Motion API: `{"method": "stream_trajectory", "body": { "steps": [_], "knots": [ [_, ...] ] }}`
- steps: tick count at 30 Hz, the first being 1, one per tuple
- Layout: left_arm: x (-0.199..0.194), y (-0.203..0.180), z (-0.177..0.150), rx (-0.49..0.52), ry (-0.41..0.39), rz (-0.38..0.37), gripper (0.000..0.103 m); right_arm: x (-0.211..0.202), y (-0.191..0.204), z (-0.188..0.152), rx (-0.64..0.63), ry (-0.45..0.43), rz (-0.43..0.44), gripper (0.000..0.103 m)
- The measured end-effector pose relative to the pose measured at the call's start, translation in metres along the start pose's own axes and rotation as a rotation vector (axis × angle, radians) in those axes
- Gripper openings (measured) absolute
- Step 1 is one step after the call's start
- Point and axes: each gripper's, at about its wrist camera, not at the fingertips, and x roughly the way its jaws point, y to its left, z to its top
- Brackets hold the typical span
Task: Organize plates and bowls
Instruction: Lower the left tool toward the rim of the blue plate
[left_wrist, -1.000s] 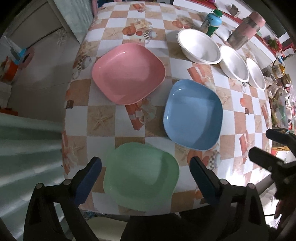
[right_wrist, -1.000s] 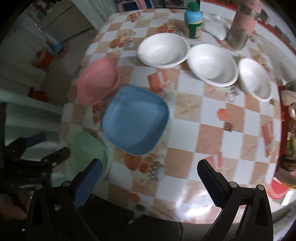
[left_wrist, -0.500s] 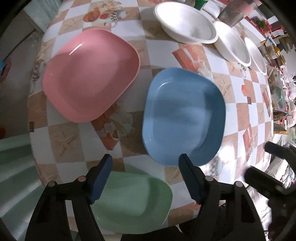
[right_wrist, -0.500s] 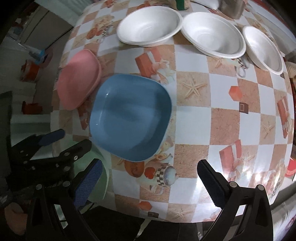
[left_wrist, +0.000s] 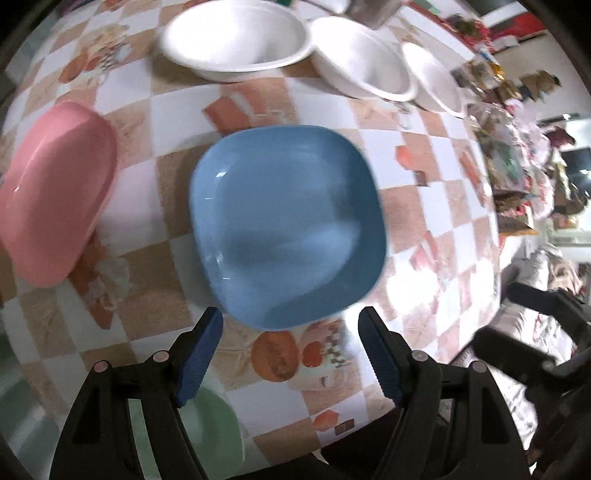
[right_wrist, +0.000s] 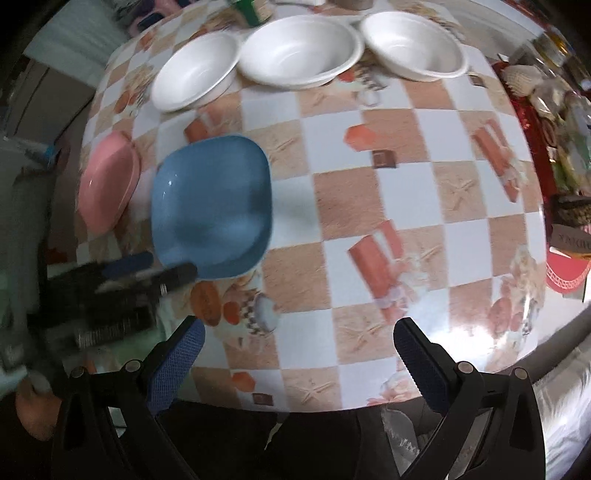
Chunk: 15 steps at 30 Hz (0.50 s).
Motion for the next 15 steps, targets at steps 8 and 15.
{"method": "stream_trajectory", "body": {
  "steps": [8,15],
  "knots": [
    [-0.001,0.041,0.019,-0.166,0.007,0.082,0.079,0.002,0.005,0.038,-0.07,-0.032,0.012,0.103],
    [0.013,0.038,0.029,-0.146,0.056,0.16,0.079,0.037,0.013,0.074,-0.082,0.044,0.032,0.103]
  ]
}}
